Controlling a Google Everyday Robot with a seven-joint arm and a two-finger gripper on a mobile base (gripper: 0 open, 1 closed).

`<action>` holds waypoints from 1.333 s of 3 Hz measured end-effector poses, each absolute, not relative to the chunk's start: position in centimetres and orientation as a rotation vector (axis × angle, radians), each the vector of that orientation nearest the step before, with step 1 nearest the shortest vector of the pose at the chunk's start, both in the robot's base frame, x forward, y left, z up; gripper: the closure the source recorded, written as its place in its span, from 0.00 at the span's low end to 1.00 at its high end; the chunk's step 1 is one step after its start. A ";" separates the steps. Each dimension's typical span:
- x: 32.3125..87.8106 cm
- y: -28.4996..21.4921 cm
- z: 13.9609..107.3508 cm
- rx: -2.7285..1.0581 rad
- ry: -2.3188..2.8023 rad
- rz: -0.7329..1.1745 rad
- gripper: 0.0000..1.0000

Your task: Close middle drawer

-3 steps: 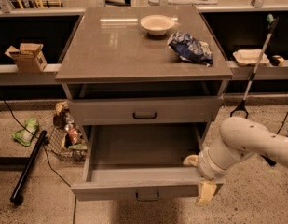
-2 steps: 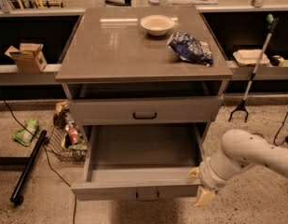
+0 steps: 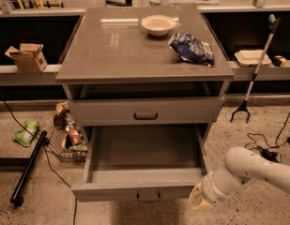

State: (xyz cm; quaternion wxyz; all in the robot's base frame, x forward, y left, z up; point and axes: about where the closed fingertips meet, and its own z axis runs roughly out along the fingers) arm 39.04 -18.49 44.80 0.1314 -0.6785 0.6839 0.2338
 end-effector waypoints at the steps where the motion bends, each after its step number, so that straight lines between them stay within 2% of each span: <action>1: 38.6 -18.2 44.0 -1.968 1.987 0.706 1.00; 2: 38.6 -18.2 44.0 -1.968 1.987 0.706 1.00; 4: 41.5 -19.4 41.7 -2.043 1.946 0.457 1.00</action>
Offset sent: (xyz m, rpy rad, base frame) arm -0.0046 0.0031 -0.0079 0.0088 0.0171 0.0024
